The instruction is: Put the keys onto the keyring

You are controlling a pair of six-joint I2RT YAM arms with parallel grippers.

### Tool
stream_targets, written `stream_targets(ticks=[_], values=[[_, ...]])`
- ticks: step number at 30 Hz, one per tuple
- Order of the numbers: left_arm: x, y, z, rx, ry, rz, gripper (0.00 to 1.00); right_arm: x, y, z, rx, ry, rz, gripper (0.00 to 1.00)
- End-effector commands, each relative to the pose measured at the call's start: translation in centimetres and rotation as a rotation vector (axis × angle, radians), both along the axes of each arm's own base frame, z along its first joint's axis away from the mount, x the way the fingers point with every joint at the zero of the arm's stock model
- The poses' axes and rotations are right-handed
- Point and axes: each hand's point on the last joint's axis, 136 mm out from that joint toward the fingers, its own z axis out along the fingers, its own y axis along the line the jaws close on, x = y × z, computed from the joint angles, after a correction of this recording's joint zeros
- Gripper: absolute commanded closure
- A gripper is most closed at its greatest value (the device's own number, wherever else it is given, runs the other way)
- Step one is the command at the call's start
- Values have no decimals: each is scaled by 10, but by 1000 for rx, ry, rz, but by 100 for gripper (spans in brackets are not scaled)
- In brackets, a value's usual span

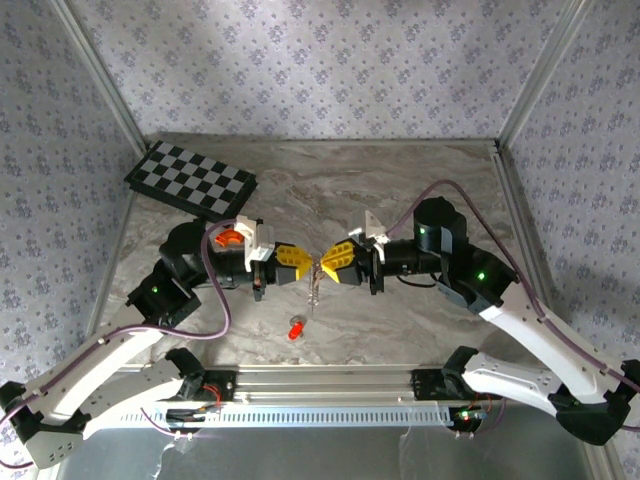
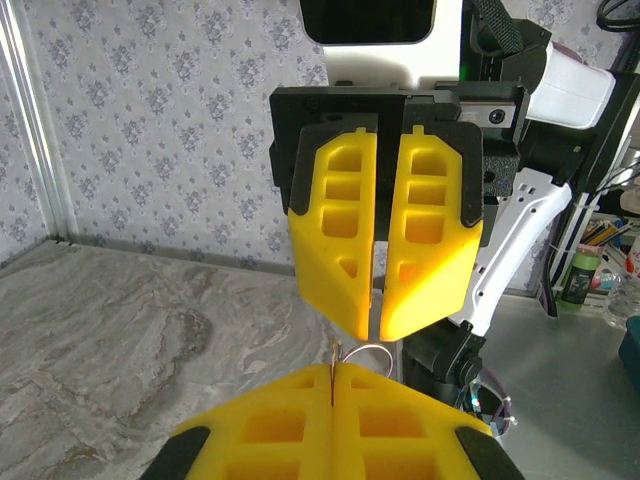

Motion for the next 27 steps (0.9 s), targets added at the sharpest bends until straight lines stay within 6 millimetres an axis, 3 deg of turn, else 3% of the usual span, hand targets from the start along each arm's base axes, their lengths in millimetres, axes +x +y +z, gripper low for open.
stream_targets(ticks=[1,27], values=[[-9,2,25,-49,-67,-31,100,-5,3,2,14,-14,30,87],[-13,-1,29,-68,-75,-50,100,-7,11,-11,-13,5,62,95]])
